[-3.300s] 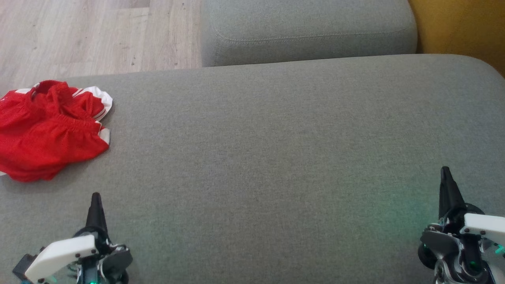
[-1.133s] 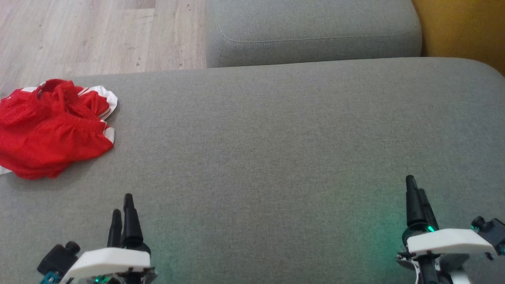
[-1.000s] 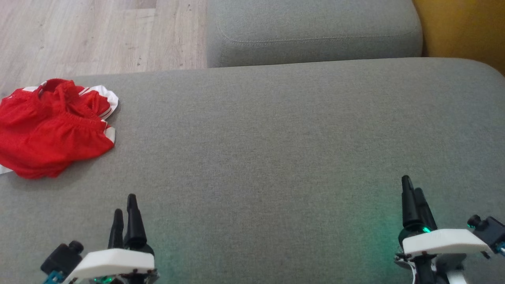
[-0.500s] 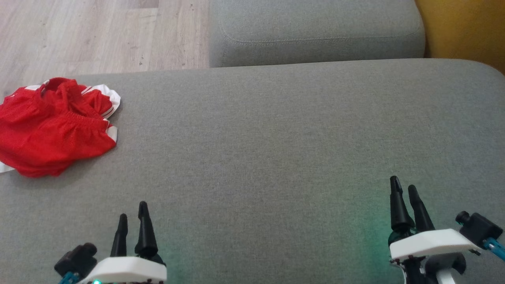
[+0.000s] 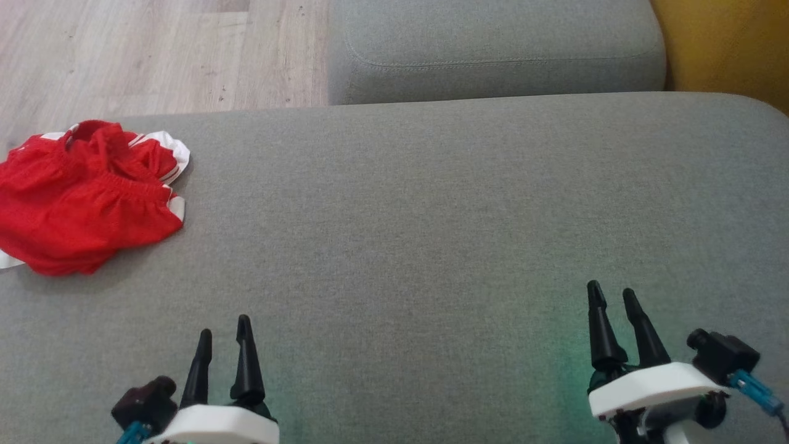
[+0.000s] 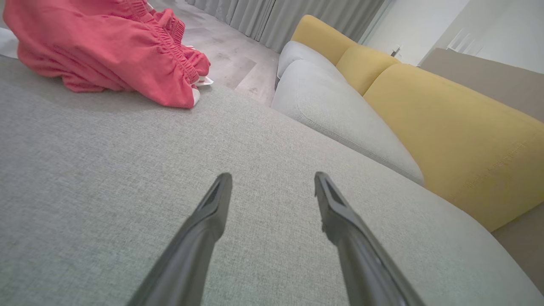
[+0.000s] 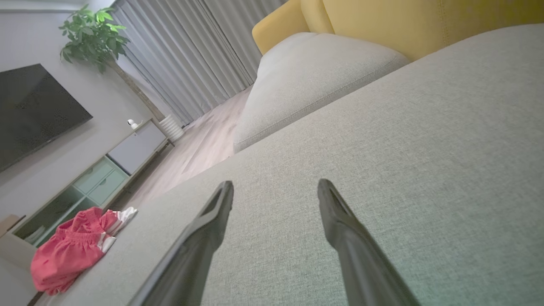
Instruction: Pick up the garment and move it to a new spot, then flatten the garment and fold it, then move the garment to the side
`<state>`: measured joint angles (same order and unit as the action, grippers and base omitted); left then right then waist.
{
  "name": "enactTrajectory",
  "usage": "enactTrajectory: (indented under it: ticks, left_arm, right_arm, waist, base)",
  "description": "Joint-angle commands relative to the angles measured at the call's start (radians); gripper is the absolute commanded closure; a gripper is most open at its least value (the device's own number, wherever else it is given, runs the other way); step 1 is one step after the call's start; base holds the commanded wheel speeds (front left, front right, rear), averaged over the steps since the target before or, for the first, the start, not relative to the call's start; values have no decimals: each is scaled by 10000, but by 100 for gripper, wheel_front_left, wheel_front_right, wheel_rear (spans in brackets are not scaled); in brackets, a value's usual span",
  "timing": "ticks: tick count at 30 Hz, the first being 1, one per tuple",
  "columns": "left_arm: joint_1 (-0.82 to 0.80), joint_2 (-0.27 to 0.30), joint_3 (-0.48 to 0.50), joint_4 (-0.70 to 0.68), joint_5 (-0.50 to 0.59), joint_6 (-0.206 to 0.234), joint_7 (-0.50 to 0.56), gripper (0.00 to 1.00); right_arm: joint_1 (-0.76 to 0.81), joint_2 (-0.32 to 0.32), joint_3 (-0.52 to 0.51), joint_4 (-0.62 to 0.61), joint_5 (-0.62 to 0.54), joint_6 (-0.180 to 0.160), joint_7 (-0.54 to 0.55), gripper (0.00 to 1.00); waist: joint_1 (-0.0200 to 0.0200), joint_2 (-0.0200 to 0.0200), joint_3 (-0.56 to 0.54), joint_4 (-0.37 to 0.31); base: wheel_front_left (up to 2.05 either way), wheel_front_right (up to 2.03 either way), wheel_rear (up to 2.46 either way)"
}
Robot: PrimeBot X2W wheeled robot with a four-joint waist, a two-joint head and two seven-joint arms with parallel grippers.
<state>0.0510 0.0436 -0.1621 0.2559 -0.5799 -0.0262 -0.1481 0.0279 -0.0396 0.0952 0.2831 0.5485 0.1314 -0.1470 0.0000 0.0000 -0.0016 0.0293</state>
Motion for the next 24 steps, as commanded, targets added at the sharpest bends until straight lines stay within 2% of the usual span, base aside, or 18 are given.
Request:
enactTrajectory:
  ticks: [1,24]
  left_arm:
    - [-178,60,153,-253,357,69,-156,0]
    - [-86,67,-17,36,2382,422,-809,0]
  right_arm:
    - [-407,-81,272,-272,-375,-5,-175,0]
    - [-488,-98,763,-158,-3024,-7,-823,0]
  waist:
    - [0,0,-3,4]
    - [0,0,26,77]
  base:
    - [0,0,0]
    - [0,0,0]
